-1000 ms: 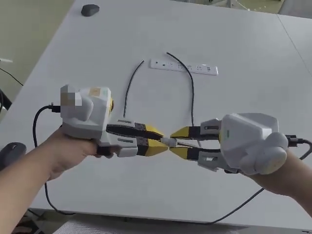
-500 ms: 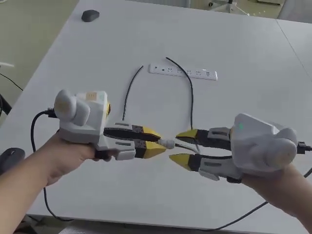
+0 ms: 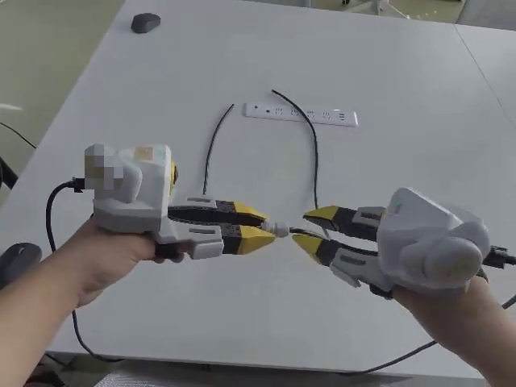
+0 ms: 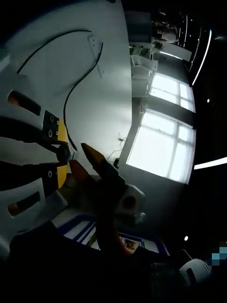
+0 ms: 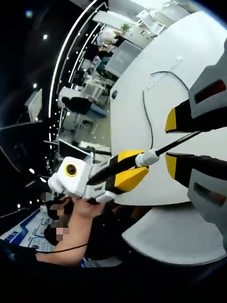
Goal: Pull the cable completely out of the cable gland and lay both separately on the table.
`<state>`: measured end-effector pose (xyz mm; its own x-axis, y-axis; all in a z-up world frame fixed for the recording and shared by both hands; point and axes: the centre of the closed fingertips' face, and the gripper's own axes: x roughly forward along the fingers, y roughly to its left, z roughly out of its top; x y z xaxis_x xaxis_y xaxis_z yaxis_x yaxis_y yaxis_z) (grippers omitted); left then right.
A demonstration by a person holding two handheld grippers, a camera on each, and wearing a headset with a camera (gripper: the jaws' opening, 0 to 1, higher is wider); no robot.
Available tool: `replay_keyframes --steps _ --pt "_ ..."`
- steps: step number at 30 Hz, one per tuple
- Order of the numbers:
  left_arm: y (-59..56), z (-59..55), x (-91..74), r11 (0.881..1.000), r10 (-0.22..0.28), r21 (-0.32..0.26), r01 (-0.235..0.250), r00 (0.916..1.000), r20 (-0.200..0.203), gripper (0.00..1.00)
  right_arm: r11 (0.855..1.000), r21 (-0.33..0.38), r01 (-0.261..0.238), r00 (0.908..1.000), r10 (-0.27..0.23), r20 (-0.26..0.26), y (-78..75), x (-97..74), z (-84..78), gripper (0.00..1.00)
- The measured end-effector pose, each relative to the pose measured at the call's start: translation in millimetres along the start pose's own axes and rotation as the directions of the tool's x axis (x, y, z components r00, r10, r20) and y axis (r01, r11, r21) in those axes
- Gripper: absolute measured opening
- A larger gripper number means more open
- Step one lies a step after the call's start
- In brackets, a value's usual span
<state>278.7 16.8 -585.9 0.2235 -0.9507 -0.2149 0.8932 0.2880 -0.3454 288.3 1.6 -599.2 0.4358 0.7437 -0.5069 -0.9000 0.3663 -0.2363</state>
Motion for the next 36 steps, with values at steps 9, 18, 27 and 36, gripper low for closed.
replay_keyframes --steps 9,18,27,36 --pt "3.4 -1.5 0.4 1.0 0.015 0.006 -0.015 0.9998 -0.012 0.15 0.993 -0.12 0.019 0.9986 -0.025 -0.047 7.4 6.5 1.9 0.02" --pt "3.9 -12.2 5.5 0.999 0.028 0.024 -0.027 0.9983 -0.051 0.15 0.996 -0.091 0.012 0.9968 -0.019 -0.077 11.1 10.3 -10.8 0.0" --pt "5.0 -14.7 8.7 0.999 0.03 0.026 -0.028 0.9976 -0.063 0.15 0.998 -0.066 0.019 0.9961 -0.025 -0.085 9.6 9.4 -16.2 0.0" --pt "3.3 -16.9 10.4 0.999 0.032 0.037 -0.029 0.997 -0.071 0.15 0.999 -0.017 0.036 0.9937 -0.037 -0.106 8.9 7.0 -24.0 0.0"
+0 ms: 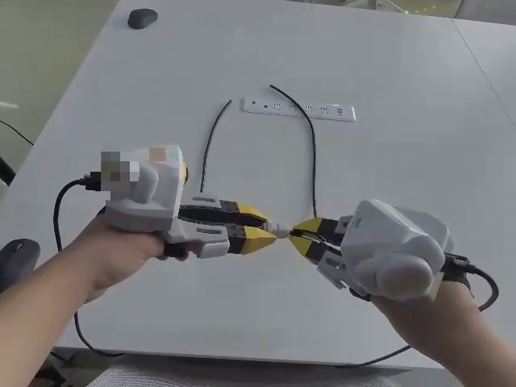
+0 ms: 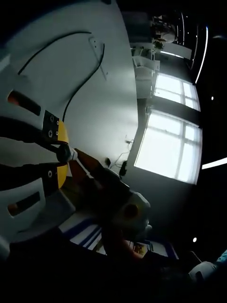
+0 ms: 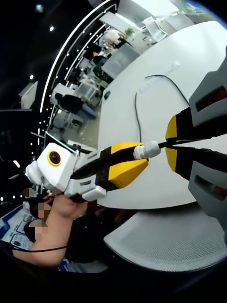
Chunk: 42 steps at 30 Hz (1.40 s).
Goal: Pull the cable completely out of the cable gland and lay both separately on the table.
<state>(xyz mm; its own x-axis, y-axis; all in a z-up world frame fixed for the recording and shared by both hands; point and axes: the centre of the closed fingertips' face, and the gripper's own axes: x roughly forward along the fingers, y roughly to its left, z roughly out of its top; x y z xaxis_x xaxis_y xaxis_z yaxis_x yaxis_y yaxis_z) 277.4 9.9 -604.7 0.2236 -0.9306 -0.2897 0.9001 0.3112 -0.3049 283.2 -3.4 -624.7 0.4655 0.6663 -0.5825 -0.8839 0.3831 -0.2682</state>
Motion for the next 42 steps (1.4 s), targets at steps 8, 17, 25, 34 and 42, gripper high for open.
replay_keyframes --steps 8,17,25,34,42 --pt "0.2 0.8 0.8 1.0 0.007 0.008 -0.007 0.9999 0.007 0.15 0.998 0.061 0.004 0.9999 -0.005 0.01 -2.5 -0.8 -0.6 0.0" --pt "3.7 3.4 -5.9 1.0 0.018 -0.006 -0.018 0.9995 0.027 0.15 0.988 0.145 0.046 0.9985 -0.041 -0.036 -14.2 -4.5 -24.3 0.0" --pt "2.0 3.8 -6.4 1.0 0.022 -0.009 -0.022 0.9991 0.035 0.15 0.947 0.306 0.098 0.9937 -0.076 -0.082 -23.8 -4.2 -51.4 0.0" --pt "-0.5 -0.8 -2.1 0.999 0.028 -0.017 -0.027 0.9992 0.028 0.15 0.877 0.445 0.18 0.9805 -0.123 -0.153 -26.2 -0.9 -78.2 0.0" --pt "-0.9 -4.4 2.0 0.999 0.033 -0.016 -0.033 0.9993 0.018 0.15 0.839 0.506 0.199 0.9756 -0.12 -0.184 -21.7 -1.9 -86.9 0.0"
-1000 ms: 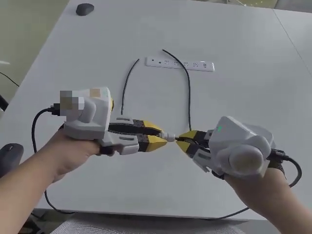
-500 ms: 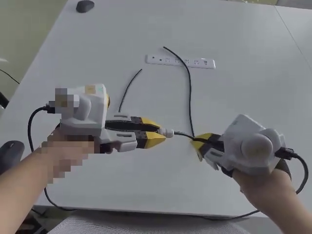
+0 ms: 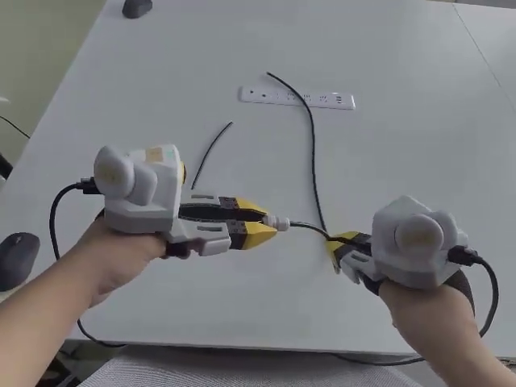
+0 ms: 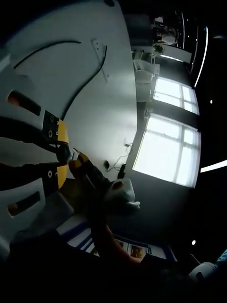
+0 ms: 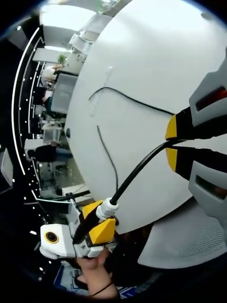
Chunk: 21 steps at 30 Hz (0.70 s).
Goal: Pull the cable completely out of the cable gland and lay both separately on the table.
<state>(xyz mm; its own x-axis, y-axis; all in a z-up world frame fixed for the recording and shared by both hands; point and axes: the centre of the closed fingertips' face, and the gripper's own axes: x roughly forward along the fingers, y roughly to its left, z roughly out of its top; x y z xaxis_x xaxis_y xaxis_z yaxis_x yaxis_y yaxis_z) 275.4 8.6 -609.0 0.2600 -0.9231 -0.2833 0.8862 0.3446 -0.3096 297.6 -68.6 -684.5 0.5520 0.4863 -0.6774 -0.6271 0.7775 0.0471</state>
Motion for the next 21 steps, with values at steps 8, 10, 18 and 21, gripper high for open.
replay_keyframes --steps 8,10,18,21 --pt "7.1 5.1 -2.4 1.0 0.028 0.013 -0.028 0.9996 0.009 0.15 0.997 -0.078 -0.01 0.9998 0.011 0.016 5.1 -4.7 1.5 0.0" --pt "7.8 6.2 -2.9 0.999 0.029 0.014 -0.029 0.9995 0.012 0.15 0.994 -0.105 -0.007 0.9996 0.01 0.026 5.8 -6.1 3.1 0.0" --pt "6.7 8.2 -4.7 1.0 0.026 0.011 -0.026 0.9995 0.019 0.15 0.986 -0.166 0.001 0.9986 0.008 0.051 9.6 -17.5 15.2 0.1" --pt "6.3 8.8 -5.2 1.0 0.026 0.004 -0.026 0.9994 0.02 0.15 0.965 -0.262 0.008 0.9966 0.014 0.082 17.6 -27.5 33.3 0.13"
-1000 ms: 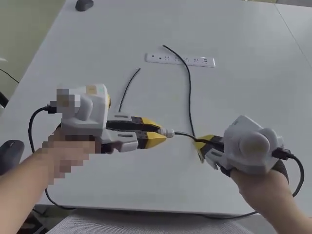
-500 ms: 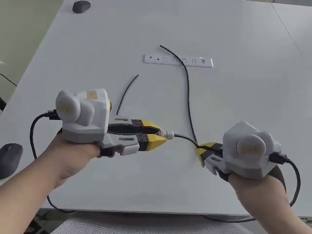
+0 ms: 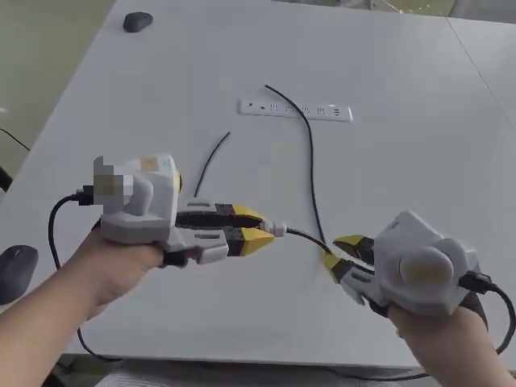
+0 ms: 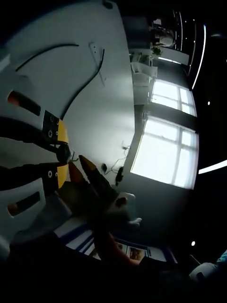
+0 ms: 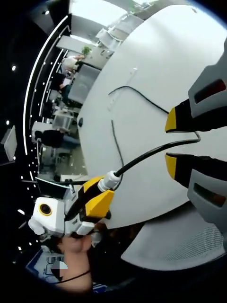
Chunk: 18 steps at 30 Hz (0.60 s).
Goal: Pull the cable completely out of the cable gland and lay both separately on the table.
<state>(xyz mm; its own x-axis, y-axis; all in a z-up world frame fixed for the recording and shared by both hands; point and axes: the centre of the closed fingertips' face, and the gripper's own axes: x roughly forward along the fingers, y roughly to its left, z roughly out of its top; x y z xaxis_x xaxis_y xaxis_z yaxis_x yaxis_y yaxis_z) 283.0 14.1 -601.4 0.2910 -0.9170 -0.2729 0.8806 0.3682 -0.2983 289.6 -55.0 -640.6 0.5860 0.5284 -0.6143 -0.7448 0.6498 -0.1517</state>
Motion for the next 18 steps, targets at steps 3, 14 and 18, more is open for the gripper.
replay_keyframes --steps 3,14,18 --pt "-0.5 0.3 0.2 1.0 -0.001 0.002 0.001 1.0 0.001 0.15 0.994 -0.1 -0.041 0.9988 0.044 0.024 14.7 -2.1 22.4 0.13" --pt "-4.3 0.0 2.3 1.0 -0.008 0.002 0.008 1.0 0.0 0.15 0.957 -0.289 -0.035 0.999 0.042 0.015 34.6 10.8 43.6 0.06" --pt "-5.1 -0.4 2.6 1.0 -0.007 0.006 0.007 1.0 -0.001 0.15 0.948 -0.318 -0.025 0.9995 0.03 0.013 32.4 11.1 43.8 0.02"
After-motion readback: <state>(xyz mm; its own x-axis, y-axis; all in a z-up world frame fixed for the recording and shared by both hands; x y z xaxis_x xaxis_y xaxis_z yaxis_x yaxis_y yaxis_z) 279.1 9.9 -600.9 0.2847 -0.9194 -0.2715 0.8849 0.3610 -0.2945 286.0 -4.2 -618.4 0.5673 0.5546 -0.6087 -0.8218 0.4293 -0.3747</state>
